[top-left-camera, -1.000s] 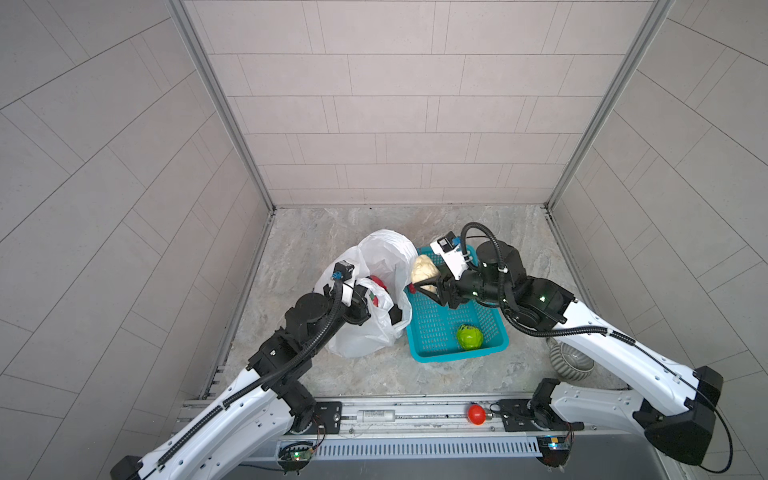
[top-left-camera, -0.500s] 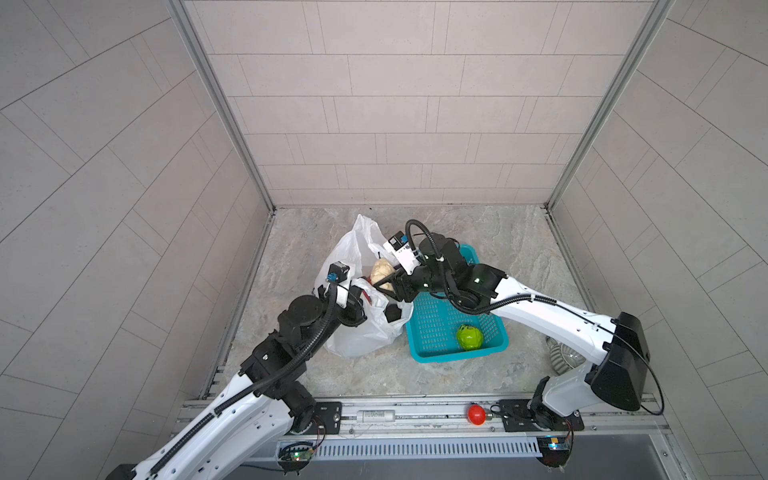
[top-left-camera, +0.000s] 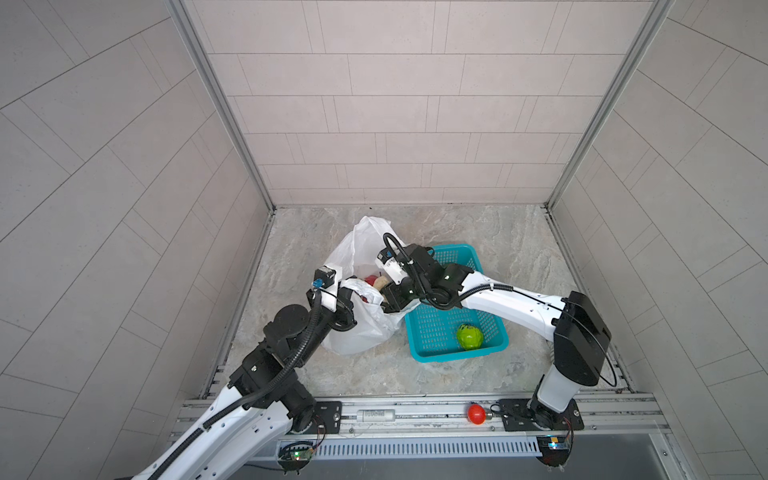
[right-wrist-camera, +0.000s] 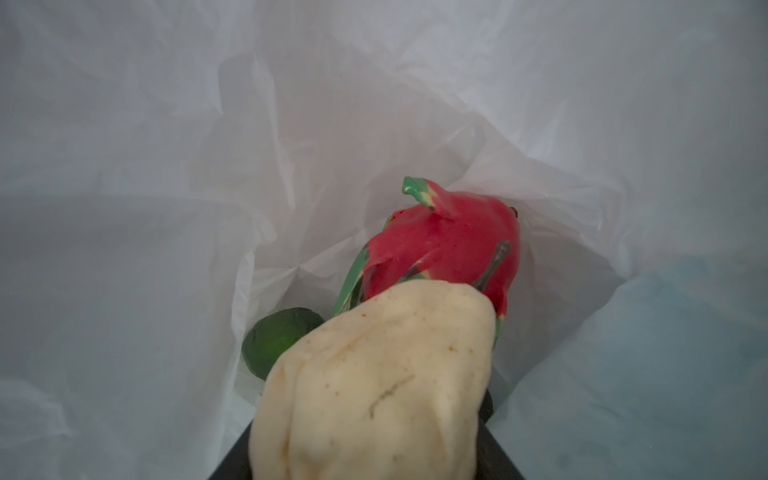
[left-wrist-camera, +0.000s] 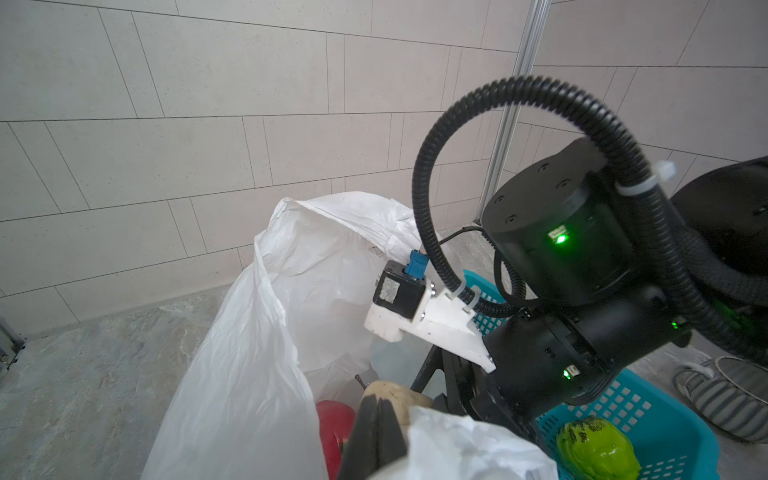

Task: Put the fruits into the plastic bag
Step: 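Grasp the pale fruit and carry it into the bag with the right gripper, then release the pale fruit and lower the right gripper onto the green melon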

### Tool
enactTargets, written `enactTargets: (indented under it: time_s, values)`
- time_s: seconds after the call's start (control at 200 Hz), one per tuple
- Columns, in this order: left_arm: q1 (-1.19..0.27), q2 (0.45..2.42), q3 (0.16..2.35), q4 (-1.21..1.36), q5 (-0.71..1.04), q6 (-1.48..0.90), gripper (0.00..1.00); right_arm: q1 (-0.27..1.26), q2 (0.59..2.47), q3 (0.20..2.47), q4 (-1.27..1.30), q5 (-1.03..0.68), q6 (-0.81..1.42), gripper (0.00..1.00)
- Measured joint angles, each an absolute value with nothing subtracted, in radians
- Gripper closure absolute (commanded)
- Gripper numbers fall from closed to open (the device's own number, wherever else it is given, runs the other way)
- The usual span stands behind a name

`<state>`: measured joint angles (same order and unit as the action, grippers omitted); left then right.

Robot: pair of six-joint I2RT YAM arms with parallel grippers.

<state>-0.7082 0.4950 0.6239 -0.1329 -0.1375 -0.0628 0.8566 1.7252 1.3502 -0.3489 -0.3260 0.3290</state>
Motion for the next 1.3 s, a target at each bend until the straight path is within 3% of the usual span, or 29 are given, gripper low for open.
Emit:
enactTargets:
  time_s: [0.11,0.275,0.38,0.736,1.001,1.301]
  values:
    - [-0.708,0.505,0.624,-0.133,-0.139,-0.063,1.00,0.857,1.741,1.350,-0.373,-0.299,0.329,0.50]
    - [-0.708,0.515,0.623,-0.131,-0.139,-0.063,1.00,0.857,1.737,1.350,-0.391,-0.239,0.313,0.27]
    - [-0.708,0.516,0.622,-0.128,-0.139,-0.064,1.00,0.857,1.713,1.349,-0.398,-0.215,0.296,0.19]
    - [-0.708,0.523,0.622,-0.124,-0.139,-0.064,1.00,0.857,1.553,1.336,-0.392,-0.243,0.237,0.22]
    - [-0.708,0.527,0.620,-0.111,-0.139,-0.064,1.00,0.857,1.329,1.177,-0.462,-0.276,0.190,0.21]
    - [-0.708,0.576,0.617,-0.067,-0.130,-0.068,1.00,0.787,1.156,0.973,-0.592,-0.092,0.220,0.21]
